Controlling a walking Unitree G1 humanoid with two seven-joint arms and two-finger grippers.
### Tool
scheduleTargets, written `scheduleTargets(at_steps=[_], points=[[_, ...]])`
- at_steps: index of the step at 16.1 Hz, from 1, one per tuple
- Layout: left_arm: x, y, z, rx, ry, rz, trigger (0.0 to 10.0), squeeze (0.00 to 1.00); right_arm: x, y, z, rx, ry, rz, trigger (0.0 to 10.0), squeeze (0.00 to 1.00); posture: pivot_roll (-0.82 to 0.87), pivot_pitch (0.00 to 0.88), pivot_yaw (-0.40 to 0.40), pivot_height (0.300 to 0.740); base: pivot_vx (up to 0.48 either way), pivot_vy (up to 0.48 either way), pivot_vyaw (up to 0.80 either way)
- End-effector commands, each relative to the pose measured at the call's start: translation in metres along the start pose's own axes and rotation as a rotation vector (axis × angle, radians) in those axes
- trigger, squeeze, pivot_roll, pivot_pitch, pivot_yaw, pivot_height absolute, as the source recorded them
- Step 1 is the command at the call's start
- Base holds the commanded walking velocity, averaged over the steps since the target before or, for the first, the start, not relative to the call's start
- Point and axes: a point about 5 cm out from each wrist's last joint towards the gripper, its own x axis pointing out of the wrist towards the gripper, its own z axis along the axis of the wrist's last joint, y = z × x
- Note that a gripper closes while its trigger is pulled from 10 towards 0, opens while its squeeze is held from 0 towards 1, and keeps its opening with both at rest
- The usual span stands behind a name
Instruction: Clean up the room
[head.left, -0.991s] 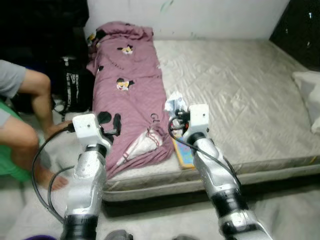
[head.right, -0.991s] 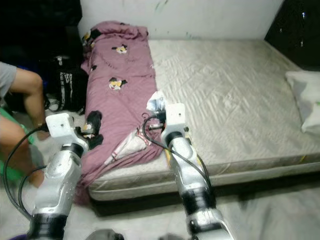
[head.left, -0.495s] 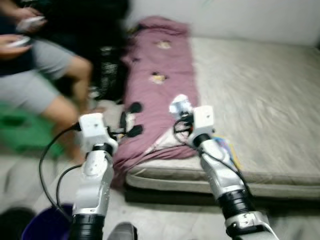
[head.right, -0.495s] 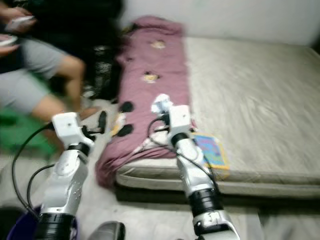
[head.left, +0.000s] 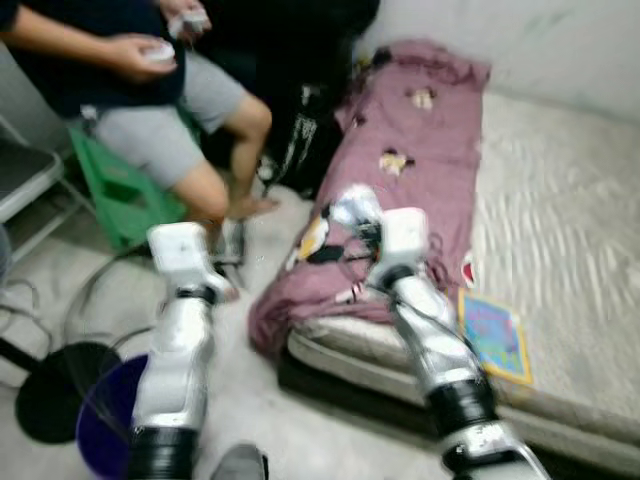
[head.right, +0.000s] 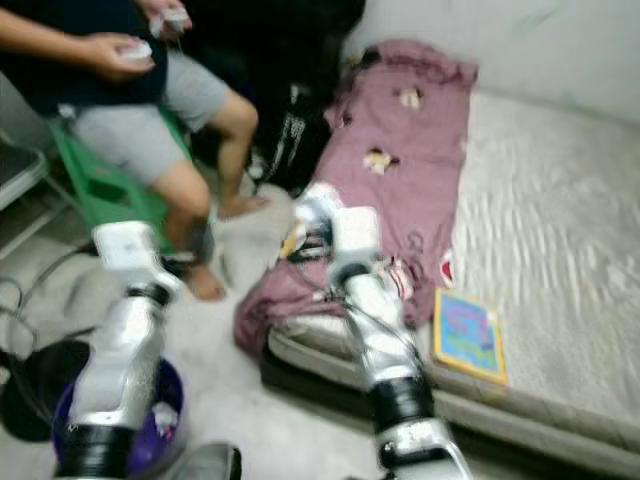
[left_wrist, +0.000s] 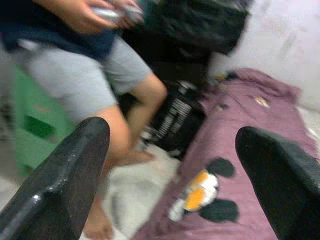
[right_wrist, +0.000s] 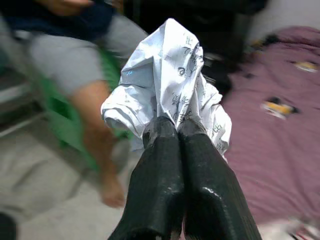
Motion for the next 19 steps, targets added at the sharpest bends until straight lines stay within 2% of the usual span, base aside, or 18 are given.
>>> scheduleTargets(at_steps=[1,5,7,9,10,14,16,19], points=[[-0.001,-0.007,-0.002,-0.015,0.006,-0.014,10.0,0.0,-0.002,-0.008,0.0,-0.012,0.001,-0.019,10.0,0.0,0.09,0.0,-0.053,0.74,0.0,0.0,0.8],[-0.002,-0.008,-0.005,0.018,0.027,-0.009,10.0,0.0,-0.002,-0.007,0.0,-0.011,0.003,-0.017,10.0,0.0,0.1,0.0,-0.056,0.74,0.0,0.0,0.8],[-0.003,-0.009,0.0,0.052,0.014,0.087,10.0,0.0,-0.001,-0.007,0.0,-0.012,0.003,-0.016,10.0,0.0,0.1,0.0,-0.055,0.74,0.0,0.0,0.8],[-0.003,-0.011,0.0,0.027,0.01,0.039,10.0,0.0,-0.001,-0.007,0.0,-0.013,0.002,-0.015,10.0,0.0,0.1,0.0,-0.055,0.74,0.0,0.0,0.8],[-0.004,-0.011,0.0,-0.028,-0.025,-0.029,10.0,0.0,-0.001,-0.007,0.0,-0.011,0.0,-0.015,10.0,0.0,0.1,0.0,-0.054,0.74,0.0,0.0,0.8],[-0.006,-0.001,-0.005,0.034,0.001,0.023,10.0,0.0,-0.001,-0.007,0.0,-0.015,-0.002,-0.017,10.0,0.0,0.1,0.0,-0.046,0.74,0.0,0.0,0.8],[-0.005,0.0,-0.007,0.03,0.015,0.03,10.0,0.0,-0.001,-0.007,0.0,-0.014,-0.004,-0.017,10.0,0.0,0.1,0.0,-0.042,0.74,0.0,0.0,0.76],[-0.005,-0.001,-0.01,0.041,0.021,0.014,10.0,0.0,0.001,-0.006,0.0,-0.002,-0.008,-0.024,10.0,0.0,0.11,0.0,-0.036,0.74,0.0,0.0,0.14]])
